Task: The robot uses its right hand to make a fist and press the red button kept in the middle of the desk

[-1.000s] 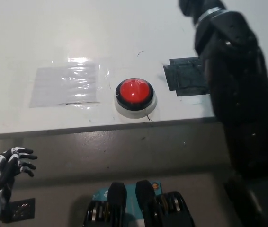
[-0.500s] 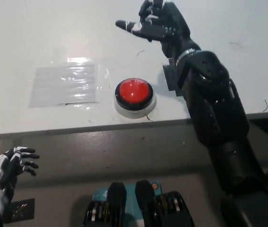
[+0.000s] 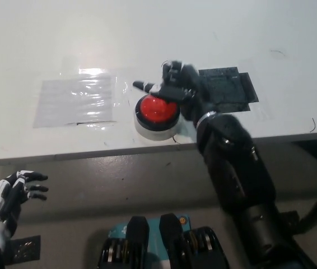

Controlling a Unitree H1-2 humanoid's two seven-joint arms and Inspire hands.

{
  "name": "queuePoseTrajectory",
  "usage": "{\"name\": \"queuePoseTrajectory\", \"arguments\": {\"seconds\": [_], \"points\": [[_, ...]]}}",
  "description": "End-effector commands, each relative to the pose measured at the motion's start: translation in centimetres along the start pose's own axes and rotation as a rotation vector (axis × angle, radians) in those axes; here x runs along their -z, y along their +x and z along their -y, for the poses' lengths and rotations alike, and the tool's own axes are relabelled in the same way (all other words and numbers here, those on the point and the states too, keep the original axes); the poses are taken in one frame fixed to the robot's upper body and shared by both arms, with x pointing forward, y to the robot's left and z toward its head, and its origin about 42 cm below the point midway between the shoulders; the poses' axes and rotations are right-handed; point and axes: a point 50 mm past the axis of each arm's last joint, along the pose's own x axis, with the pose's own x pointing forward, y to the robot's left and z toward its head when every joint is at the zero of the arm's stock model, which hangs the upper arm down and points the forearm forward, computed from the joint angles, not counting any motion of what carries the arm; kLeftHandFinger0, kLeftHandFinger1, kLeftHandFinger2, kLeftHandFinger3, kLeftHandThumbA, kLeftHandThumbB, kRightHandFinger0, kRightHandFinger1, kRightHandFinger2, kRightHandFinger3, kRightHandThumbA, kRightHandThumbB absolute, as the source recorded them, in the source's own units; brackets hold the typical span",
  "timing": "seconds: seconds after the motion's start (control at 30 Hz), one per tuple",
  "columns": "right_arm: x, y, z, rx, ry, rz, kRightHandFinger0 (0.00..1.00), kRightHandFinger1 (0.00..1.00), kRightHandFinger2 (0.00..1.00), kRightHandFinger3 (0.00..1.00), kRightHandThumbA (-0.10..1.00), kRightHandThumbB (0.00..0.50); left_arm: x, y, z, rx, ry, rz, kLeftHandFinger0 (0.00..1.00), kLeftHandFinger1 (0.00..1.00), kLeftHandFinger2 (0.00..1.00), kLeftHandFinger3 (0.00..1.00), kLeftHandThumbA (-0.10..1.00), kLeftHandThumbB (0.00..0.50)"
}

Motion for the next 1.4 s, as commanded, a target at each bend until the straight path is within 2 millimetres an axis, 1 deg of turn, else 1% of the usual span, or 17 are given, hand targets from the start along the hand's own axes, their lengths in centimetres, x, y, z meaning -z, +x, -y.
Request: {"name": "queuePoseTrajectory", "arguments": {"seconds": [0.0,0.1,0.13,0.23,0.3,0.43,0.5,0.6,0.67,0.7,0.87,0.9,1.0,1.1,1.13,1.23,1.37], "points": [[-0.4,0.3,-2.7,-0.091,-0.010,0.074,0.00,0.00,0.00,0.06,1.00,0.289,-1.9,1.1,-0.3,0.024,0.005,0.077,0.40,0.41,0.48,0.59,0.65,0.137],[0.6,0.1,-3.1,-0.105,-0.018,0.059,0.00,0.00,0.00,0.05,1.00,0.300,-2.0,1.4,-0.2,0.025,0.006,0.078,0.35,0.38,0.45,0.55,0.65,0.128],[1.0,0.1,-3.3,-0.109,-0.020,0.046,0.00,0.00,0.00,0.06,1.00,0.309,-1.9,1.4,-0.3,0.025,0.011,0.083,0.39,0.41,0.48,0.56,0.65,0.127],[1.9,-0.1,-3.7,-0.121,-0.021,0.025,0.00,0.00,0.00,0.06,1.00,0.324,-2.1,1.4,-0.1,0.025,0.015,0.087,0.31,0.34,0.42,0.54,0.66,0.119],[2.5,0.1,-3.6,-0.117,-0.021,0.012,0.00,0.00,0.00,0.05,1.00,0.319,-2.0,1.4,-0.1,0.022,0.012,0.087,0.35,0.37,0.44,0.56,0.66,0.120],[3.1,0.1,-2.8,-0.101,-0.038,0.000,0.00,0.00,0.00,0.05,1.00,0.327,-2.3,1.7,0.1,0.026,0.008,0.085,0.40,0.42,0.50,0.60,0.66,0.131],[3.9,0.1,-1.9,-0.079,-0.020,-0.031,0.00,0.00,0.00,0.06,1.00,0.310,-2.8,2.1,0.0,0.019,0.008,0.103,0.30,0.34,0.41,0.53,0.64,0.115],[5.1,-0.2,-0.7,-0.038,0.000,-0.074,0.00,0.00,0.02,0.08,1.00,0.291,-2.8,2.1,0.0,0.019,-0.002,0.094,0.32,0.36,0.43,0.53,0.64,0.137],[5.6,-0.6,0.1,-0.004,0.025,-0.094,0.00,0.00,0.04,0.09,1.00,0.300,-2.8,2.2,0.0,0.026,-0.006,0.105,0.25,0.30,0.37,0.49,0.64,0.137],[5.6,-0.4,0.3,-0.002,0.044,-0.092,0.00,0.00,0.04,0.08,1.00,0.292,-3.2,2.6,0.0,0.028,-0.010,0.106,0.26,0.30,0.38,0.50,0.64,0.148],[6.3,-1.0,1.4,0.022,0.053,-0.135,0.00,0.00,0.12,0.24,1.00,0.287,-3.5,2.6,0.0,0.034,-0.007,0.116,0.28,0.31,0.38,0.50,0.65,0.127],[6.4,-1.0,1.5,0.025,0.063,-0.137,0.00,0.00,0.13,0.25,1.00,0.287,-3.5,2.6,0.0,0.031,0.023,0.121,0.33,0.36,0.44,0.55,0.67,0.126],[6.9,-1.3,1.6,0.035,0.063,-0.154,0.00,0.00,0.12,0.23,1.00,0.313,-3.4,2.7,0.0,0.035,0.012,0.118,0.36,0.37,0.45,0.56,0.66,0.127],[7.2,-1.5,1.6,0.036,0.063,-0.167,0.00,0.00,0.12,0.23,1.00,0.315,-3.4,2.7,-0.1,0.033,0.010,0.118,0.38,0.39,0.47,0.56,0.67,0.121],[7.7,-1.7,1.6,0.035,0.066,-0.182,0.00,0.00,0.12,0.24,1.00,0.325,-3.5,2.7,-0.1,0.040,0.008,0.118,0.34,0.36,0.44,0.54,0.66,0.125],[8.1,-1.8,1.4,0.044,0.059,-0.192,0.00,0.00,0.13,0.25,1.00,0.332,-3.5,2.7,-0.1,0.031,-0.004,0.112,0.31,0.33,0.41,0.53,0.64,0.123],[8.2,-2.0,1.1,0.038,0.060,-0.200,0.00,0.00,0.12,0.24,1.00,0.324,-3.5,2.7,-0.1,0.034,0.011,0.117,0.35,0.35,0.43,0.53,0.66,0.114]]}}
